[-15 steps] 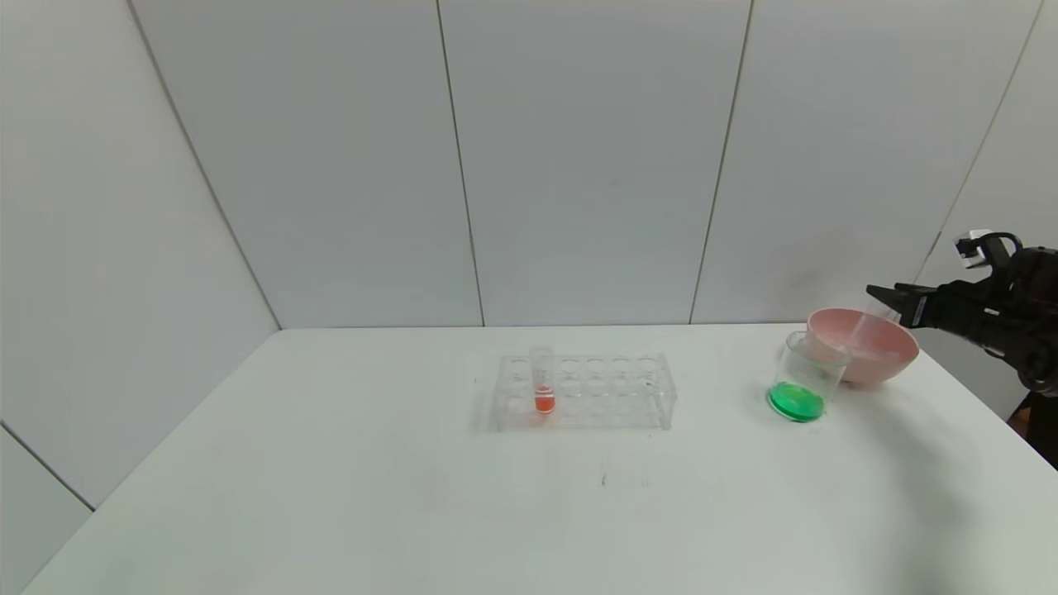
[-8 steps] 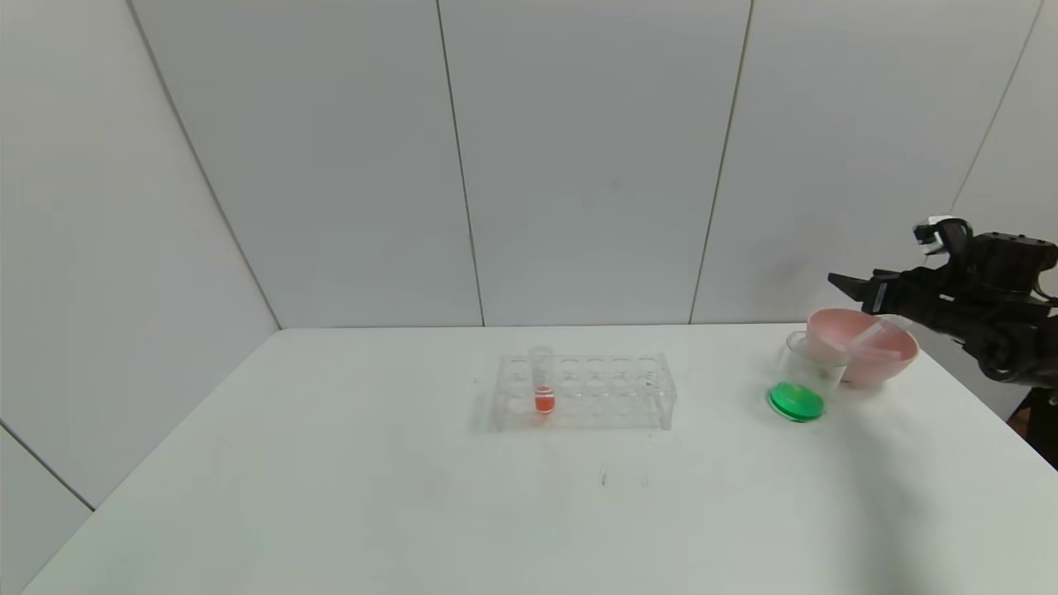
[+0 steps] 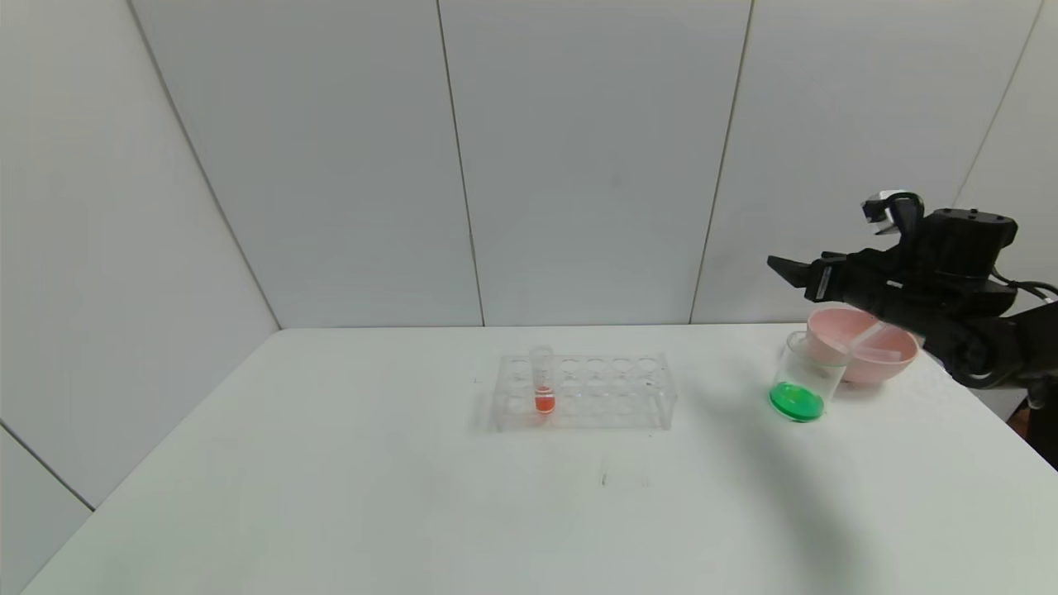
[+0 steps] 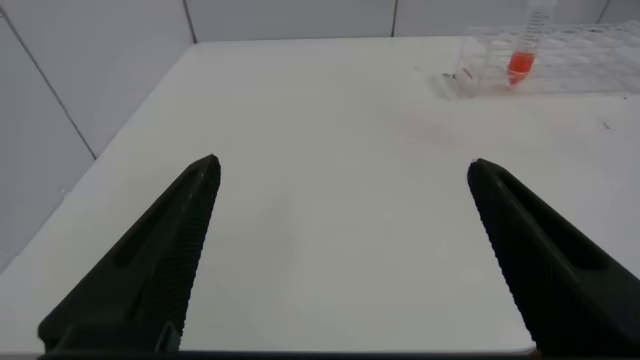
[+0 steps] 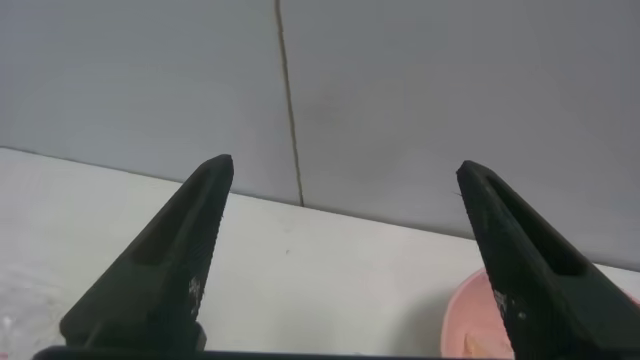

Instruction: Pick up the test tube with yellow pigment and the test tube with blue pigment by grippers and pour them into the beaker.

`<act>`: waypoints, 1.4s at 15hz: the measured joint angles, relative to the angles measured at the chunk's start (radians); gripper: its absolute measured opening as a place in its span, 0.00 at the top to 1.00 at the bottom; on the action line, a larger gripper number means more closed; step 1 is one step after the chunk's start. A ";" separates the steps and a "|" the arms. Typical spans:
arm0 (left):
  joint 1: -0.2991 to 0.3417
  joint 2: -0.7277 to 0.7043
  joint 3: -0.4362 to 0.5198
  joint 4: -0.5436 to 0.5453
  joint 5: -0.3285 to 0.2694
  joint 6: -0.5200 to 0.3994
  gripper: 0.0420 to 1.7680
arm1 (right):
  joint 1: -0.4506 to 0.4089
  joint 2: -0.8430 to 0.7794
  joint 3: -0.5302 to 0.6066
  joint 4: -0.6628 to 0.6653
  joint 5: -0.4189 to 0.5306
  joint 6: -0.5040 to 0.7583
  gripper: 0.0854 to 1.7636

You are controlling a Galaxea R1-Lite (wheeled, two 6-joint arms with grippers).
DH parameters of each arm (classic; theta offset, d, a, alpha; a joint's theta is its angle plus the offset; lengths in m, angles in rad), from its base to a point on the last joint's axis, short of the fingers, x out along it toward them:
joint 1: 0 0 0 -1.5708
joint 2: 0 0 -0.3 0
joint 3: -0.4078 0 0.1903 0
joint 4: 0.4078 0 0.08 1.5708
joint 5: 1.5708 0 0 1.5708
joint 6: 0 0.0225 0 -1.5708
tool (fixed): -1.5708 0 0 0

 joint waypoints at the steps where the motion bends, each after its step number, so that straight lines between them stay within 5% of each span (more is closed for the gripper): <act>1: 0.000 0.000 0.000 0.000 0.000 0.000 0.00 | 0.003 -0.045 0.063 -0.043 0.000 0.000 0.09; 6: 0.000 0.000 0.000 0.000 0.000 0.000 0.00 | -0.014 -0.340 0.400 -0.208 -0.001 0.010 0.06; 11: 0.000 0.000 0.000 0.000 0.000 0.000 0.00 | -0.043 -0.690 0.639 -0.204 -0.005 0.018 0.05; 14: 0.000 0.000 0.000 0.000 0.000 0.000 0.00 | -0.071 -0.898 0.731 -0.086 -0.003 0.020 0.04; 21: 0.000 0.000 0.000 0.000 0.000 0.000 0.00 | -0.063 -1.495 0.826 0.441 0.069 0.017 0.04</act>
